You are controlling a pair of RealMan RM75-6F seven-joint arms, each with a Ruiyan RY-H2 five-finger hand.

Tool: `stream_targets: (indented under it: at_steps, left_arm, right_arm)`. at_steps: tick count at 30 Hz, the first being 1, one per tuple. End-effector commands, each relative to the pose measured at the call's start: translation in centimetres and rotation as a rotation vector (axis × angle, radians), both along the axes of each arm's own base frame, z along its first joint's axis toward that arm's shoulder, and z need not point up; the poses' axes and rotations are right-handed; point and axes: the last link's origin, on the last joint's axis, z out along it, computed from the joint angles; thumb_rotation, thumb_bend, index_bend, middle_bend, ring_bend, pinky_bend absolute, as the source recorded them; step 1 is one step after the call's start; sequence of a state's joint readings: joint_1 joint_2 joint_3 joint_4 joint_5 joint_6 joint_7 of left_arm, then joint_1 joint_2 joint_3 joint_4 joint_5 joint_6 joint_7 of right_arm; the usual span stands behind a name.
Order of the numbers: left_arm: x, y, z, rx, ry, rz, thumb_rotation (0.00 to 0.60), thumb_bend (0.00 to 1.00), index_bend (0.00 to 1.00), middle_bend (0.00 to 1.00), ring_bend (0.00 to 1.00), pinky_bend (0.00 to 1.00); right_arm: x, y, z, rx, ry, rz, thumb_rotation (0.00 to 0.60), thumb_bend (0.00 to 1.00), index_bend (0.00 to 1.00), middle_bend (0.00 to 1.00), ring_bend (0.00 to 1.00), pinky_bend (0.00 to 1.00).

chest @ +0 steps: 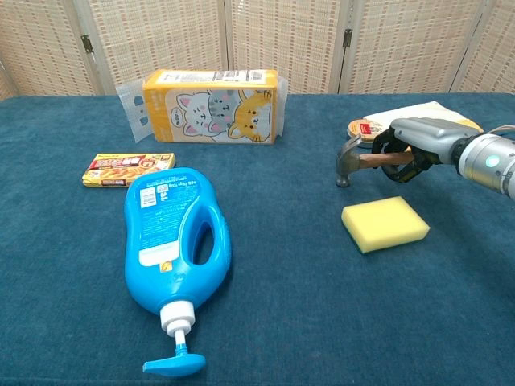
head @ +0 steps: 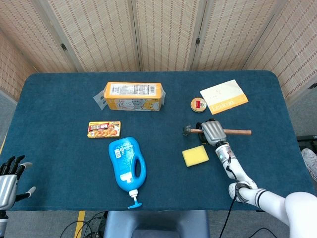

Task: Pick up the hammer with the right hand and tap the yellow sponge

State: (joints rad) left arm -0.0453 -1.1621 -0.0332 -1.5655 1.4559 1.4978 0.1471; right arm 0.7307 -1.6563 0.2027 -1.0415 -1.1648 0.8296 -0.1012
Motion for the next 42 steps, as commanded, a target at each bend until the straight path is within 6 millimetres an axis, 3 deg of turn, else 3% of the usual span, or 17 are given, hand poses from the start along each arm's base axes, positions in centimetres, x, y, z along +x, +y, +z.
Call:
stream_targets:
  at_steps: [1,5,14,21,29,42]
  left_arm:
    - [0.0,0.0,-0.1,0.000,-0.001,-0.002,0.600,0.17,0.30,0.15,0.10,0.19]
    - [0.1,0.1,-0.2,-0.005,-0.001,-0.005,0.600,0.17,0.30,0.15,0.10,0.19]
    - [0.4,0.0,0.1,0.004,0.006,-0.011,0.600,0.17,0.30,0.15,0.10,0.19]
    - [0.8,-0.1,0.1,0.003,0.006,-0.020,0.600,0.17,0.30,0.15,0.10,0.19]
    - [1.6,-0.3,0.2,0.005,0.009,-0.039,0.600,0.17,0.30,0.15,0.10,0.19]
    - [1.9,-0.8,0.2,0.004,0.013,-0.033,0.600,0.17,0.30,0.15,0.10,0.19]
  right_arm:
    - [-0.1,0.4,1.1,-0.002,-0.011,0.024,0.600,0.62,0.72,0.75,0.50,0.38]
    - [-0.2,1.1,2.3,0.006,-0.030,0.038,0.600,0.65,0.73,0.78,0.56,0.53]
    - [-0.4,3.2,5.1,0.052,-0.053,0.065,0.600,0.67,0.76,0.81,0.62,0.72]
    - [-0.6,6.2,7.1,0.158,-0.059,0.054,0.600,0.67,0.79,0.84,0.66,0.76]
    - [-1.5,8.5,8.0,0.195,-0.078,0.038,0.600,0.67,0.80,0.85,0.68,0.78]
    - [-2.7,8.1,5.2,0.217,-0.048,0.046,0.600,0.67,0.80,0.85,0.68,0.78]
